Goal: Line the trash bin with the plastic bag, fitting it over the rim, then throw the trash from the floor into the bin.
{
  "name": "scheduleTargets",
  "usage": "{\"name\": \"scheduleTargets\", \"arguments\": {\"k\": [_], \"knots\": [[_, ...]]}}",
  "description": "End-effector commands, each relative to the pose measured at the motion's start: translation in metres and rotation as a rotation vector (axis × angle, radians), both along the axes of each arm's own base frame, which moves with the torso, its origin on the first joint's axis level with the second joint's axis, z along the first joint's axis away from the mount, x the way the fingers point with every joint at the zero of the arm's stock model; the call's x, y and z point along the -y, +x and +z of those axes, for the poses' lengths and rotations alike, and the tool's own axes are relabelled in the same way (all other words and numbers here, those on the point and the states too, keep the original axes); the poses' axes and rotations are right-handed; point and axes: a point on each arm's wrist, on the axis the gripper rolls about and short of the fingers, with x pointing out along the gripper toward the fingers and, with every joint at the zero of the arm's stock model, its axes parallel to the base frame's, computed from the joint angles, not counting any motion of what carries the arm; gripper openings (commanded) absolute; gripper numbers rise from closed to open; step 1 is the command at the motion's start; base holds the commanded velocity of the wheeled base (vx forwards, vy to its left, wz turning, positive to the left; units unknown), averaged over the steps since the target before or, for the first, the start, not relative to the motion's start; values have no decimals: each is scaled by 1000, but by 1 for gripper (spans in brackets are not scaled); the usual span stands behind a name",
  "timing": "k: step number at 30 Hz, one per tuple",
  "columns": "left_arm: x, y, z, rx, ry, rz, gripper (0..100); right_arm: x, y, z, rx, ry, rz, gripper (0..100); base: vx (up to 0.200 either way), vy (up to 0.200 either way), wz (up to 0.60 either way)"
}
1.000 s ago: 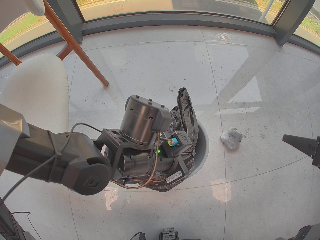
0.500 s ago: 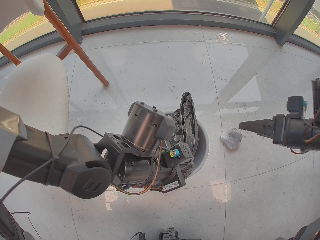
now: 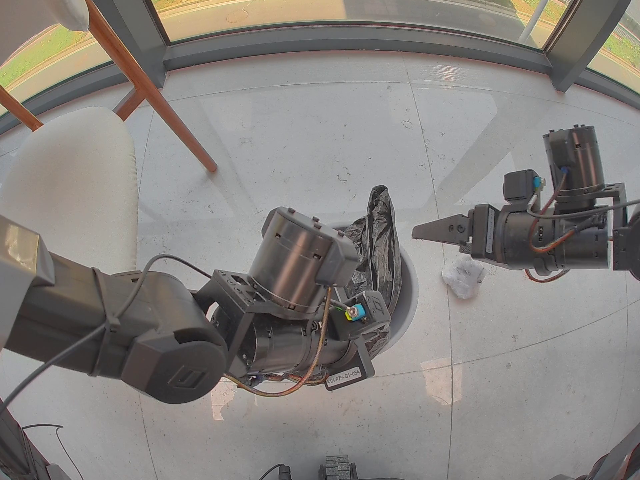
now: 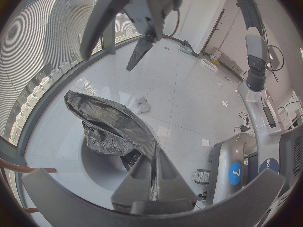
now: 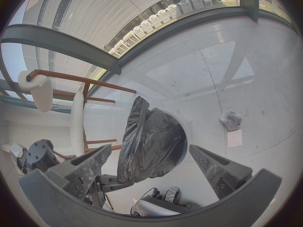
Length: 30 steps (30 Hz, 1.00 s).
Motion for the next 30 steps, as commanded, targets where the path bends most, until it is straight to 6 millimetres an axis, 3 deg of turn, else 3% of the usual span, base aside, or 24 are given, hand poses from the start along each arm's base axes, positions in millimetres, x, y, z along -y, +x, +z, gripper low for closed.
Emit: {"name": "scheduleTargets", "arguments": {"k": [1,15,21,30], "knots": [[1,-1,-1,7,10,-1,0,-16,17,-11,-24,-21,11,100,0,0,0],[1,-3,-4,4,20,-3,0,-48,51,-21,-7,-48,-13,100,0,0,0],[0,-3,-6,0,24,-1,0,-60,44,-27,-26,-69,26,100,0,0,0],[-1,-2,-8,6,36,37,0,-45,34,-28,-102,-135,-2,100,0,0,0]]}}
